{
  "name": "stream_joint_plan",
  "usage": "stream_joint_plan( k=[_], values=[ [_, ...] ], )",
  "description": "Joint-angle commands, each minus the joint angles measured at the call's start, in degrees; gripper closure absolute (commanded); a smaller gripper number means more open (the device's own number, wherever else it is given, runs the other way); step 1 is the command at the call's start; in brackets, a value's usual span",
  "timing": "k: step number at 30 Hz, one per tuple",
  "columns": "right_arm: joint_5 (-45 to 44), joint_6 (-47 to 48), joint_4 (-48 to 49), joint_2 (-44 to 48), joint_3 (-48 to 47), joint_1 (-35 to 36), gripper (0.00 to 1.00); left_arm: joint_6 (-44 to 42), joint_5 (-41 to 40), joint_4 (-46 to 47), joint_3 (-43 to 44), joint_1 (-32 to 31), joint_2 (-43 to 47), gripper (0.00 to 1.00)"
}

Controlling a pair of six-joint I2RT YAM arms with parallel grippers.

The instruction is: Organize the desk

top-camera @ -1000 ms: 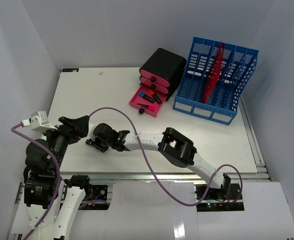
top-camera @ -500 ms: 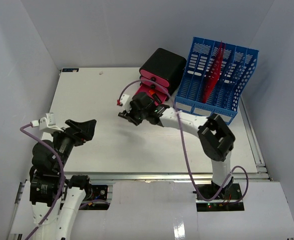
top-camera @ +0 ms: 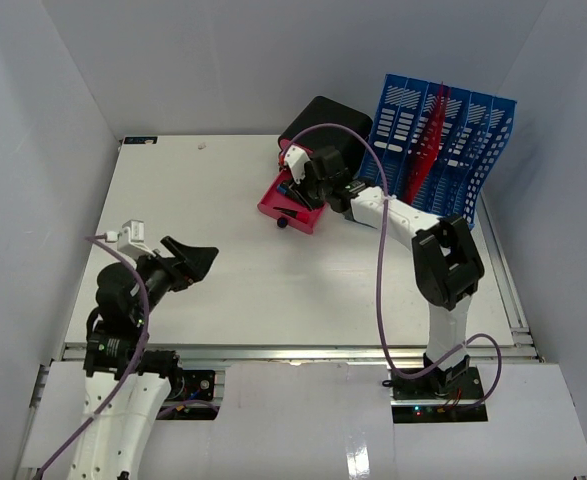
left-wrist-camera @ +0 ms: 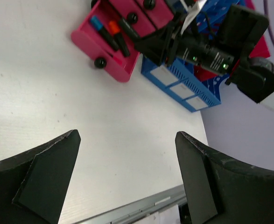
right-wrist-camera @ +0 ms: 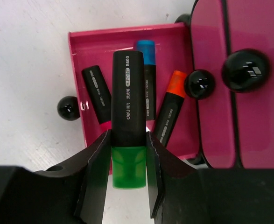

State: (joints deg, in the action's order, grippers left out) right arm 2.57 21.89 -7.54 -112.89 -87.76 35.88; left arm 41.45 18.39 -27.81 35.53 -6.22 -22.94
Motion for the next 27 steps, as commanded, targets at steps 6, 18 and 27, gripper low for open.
stream_joint_plan(
  k=[6, 18, 27],
  values=[
    [1.0, 3.8, -3.9, -5.9, -8.3, -1.0, 0.69, 6.4, 11.1, 12.2, -12.2, 0.0, -3.9, 0.06],
    [17.2, 11.5, -10.7, 1.3, -7.6, -2.3, 0.22, 7.4, 14.0, 19.2, -15.3, 0.0, -8.9, 0.07],
    [41.2, 22.9, -29.7, -6.0, -17.4, 0.7, 0.49, 4.9, 11.1, 11.7, -11.1, 0.0, -4.1, 0.07]
  ],
)
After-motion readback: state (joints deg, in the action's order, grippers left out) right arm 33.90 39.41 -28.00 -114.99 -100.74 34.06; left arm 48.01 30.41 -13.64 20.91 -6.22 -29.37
